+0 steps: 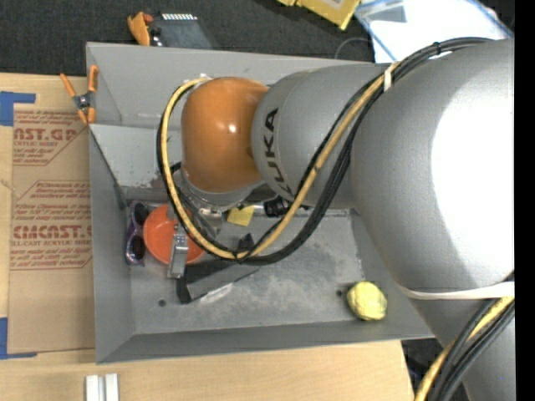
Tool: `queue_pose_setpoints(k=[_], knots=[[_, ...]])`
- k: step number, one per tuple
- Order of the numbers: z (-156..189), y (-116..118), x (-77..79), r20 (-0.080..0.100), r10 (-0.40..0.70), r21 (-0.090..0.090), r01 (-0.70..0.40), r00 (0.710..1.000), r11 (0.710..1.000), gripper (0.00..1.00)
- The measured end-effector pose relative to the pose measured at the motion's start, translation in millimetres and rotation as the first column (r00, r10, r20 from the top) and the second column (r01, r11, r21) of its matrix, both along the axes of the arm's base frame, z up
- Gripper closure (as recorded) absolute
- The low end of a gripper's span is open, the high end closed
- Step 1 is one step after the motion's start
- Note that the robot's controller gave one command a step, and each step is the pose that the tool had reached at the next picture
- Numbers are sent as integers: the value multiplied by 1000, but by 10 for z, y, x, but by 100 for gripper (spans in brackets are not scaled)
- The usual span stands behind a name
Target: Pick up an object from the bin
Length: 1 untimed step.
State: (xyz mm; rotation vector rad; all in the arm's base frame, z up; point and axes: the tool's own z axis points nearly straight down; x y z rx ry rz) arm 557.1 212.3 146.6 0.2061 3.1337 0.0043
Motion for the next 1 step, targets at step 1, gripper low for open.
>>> queue_pose_setpoints(k=[1], knots=[[-784,8,-61,2,-129,0,129,992,992,0]])
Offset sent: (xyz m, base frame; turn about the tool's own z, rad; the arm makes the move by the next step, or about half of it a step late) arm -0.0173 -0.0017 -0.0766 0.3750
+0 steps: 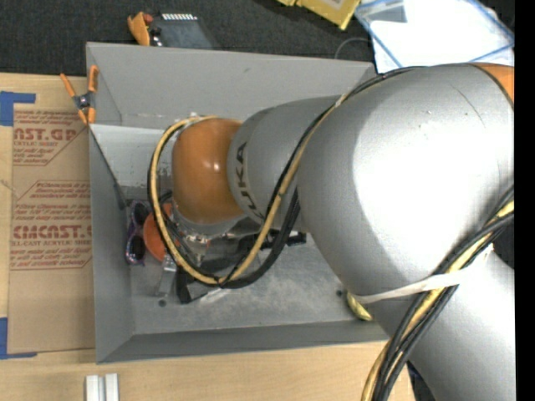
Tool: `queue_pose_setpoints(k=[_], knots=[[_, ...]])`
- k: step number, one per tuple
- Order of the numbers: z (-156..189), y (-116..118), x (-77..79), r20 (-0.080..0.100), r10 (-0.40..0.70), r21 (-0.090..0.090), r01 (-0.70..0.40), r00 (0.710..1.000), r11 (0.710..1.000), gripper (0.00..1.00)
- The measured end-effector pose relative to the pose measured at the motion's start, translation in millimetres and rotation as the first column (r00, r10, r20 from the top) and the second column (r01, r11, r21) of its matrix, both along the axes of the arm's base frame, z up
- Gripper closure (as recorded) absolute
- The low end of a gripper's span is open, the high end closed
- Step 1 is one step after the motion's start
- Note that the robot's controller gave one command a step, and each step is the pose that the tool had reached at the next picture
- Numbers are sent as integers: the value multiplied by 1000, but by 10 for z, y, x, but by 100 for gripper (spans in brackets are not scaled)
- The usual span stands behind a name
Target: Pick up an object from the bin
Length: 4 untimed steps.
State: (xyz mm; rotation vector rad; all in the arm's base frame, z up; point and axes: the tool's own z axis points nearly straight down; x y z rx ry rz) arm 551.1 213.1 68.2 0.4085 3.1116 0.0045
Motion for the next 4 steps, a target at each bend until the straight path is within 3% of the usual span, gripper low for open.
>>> queue_pose_setpoints(k=[1,4], knots=[[25,-16,-107,8,-243,8,242,970,970,100],[72,-13,-112,7,-241,9,241,971,971,100]])
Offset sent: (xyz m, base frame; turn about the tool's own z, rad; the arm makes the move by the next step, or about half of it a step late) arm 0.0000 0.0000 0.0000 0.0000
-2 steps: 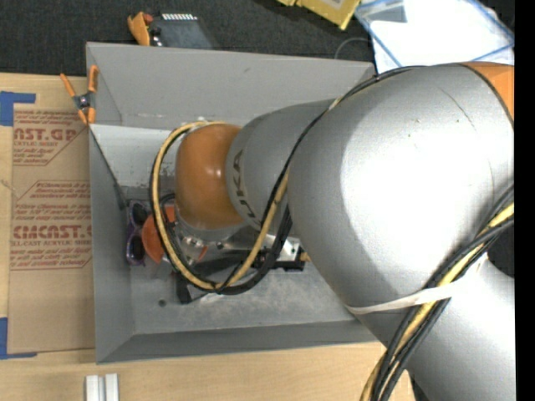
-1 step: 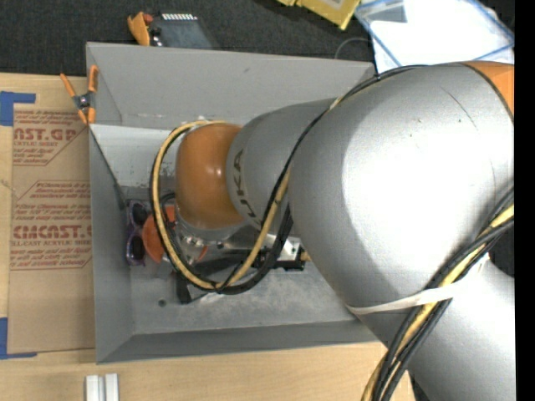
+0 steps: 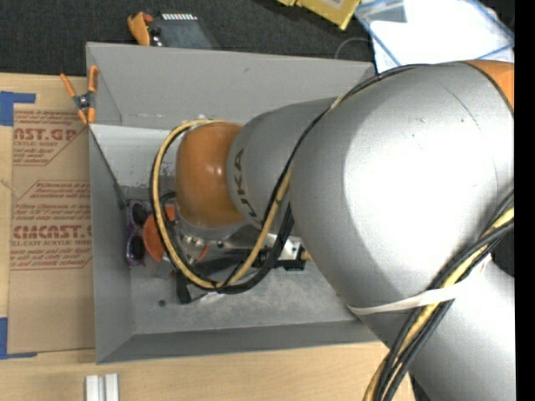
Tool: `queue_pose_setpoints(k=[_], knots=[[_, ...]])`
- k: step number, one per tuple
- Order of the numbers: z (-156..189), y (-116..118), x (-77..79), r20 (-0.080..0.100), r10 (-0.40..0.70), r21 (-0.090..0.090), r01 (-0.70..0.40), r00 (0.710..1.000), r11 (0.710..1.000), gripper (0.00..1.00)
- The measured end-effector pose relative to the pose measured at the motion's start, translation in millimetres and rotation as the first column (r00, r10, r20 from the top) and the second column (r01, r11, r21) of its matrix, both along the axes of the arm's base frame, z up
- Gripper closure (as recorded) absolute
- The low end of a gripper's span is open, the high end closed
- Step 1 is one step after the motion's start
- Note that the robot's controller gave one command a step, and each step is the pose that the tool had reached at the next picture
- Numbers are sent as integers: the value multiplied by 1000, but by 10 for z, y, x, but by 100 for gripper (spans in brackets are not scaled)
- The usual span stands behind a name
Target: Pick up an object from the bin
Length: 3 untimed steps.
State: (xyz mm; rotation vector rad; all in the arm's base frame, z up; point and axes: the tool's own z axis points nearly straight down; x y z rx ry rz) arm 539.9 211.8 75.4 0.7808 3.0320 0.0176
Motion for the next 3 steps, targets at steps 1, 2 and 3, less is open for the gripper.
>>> queue_pose_setpoints(k=[1,2,3], knots=[[238,-12,-31,-11,-1,-4,1,1000,1000,100],[592,1,-4,-1,0,0,0,1000,1000,100],[724,3,-2,-1,1,0,-1,1000,1000,100]])
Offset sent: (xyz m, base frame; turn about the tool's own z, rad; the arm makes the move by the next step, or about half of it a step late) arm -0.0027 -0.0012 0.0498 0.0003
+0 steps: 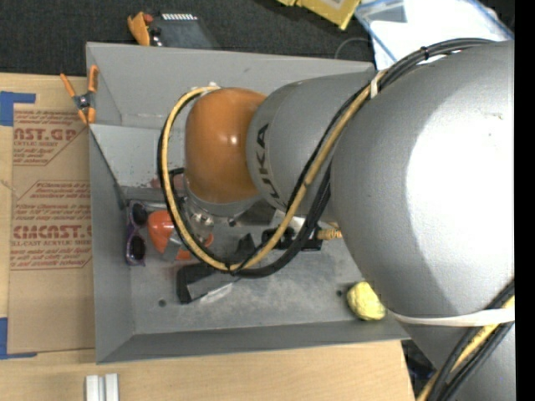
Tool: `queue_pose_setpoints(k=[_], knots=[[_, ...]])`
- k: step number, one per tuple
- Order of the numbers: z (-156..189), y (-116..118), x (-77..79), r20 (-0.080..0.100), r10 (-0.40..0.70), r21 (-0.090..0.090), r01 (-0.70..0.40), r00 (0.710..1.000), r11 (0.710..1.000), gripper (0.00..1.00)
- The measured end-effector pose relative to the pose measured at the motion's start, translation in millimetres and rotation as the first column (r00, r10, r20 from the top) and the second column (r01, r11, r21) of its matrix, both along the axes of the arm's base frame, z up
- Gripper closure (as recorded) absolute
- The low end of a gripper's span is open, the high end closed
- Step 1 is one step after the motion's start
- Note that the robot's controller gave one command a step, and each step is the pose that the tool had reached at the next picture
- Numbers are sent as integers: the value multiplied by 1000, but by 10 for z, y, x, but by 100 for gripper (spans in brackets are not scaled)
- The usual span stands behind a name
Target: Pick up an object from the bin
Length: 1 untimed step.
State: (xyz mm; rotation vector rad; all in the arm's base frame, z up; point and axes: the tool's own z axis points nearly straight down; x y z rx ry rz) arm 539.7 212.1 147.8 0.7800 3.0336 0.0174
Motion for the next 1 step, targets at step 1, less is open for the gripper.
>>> queue_pose_setpoints(k=[1], knots=[[90,2,-3,-1,1,0,-1,1000,1000,100]])
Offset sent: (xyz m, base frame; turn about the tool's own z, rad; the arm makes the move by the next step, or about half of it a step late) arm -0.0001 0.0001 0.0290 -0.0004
